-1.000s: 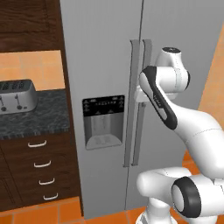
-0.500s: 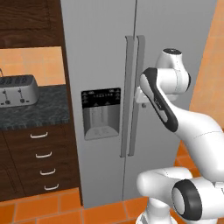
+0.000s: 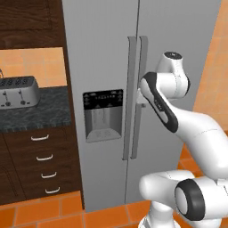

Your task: Take the strawberry from the fridge and place it on top of the pancake, located on the dining counter.

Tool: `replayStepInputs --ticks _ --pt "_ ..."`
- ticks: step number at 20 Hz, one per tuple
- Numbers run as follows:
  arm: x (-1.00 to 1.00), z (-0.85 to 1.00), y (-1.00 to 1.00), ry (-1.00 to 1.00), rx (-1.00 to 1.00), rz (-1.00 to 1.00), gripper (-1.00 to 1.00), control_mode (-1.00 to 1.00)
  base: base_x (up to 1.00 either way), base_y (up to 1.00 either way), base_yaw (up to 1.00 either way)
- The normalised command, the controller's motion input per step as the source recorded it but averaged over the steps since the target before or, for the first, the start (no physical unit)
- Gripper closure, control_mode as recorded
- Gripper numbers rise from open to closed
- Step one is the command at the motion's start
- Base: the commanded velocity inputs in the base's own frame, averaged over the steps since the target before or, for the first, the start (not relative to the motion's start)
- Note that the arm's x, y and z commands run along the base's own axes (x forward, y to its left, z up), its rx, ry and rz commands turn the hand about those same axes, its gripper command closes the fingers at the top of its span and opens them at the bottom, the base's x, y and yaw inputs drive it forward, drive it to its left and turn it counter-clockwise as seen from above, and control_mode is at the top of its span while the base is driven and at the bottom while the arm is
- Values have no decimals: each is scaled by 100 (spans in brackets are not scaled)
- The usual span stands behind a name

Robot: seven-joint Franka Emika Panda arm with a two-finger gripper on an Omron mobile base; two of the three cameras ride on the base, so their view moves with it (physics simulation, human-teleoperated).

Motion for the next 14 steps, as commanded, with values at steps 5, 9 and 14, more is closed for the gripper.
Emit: replayStepInputs --ticks 5,9,14 --pt "74 -20 -14 -27 0 3 -100 -100 0 0 0" --pt "75 -1 -11 -11 2 0 -100 -100 0 0 0" --pt "75 -1 -18 -8 4 0 -100 -100 0 0 0"
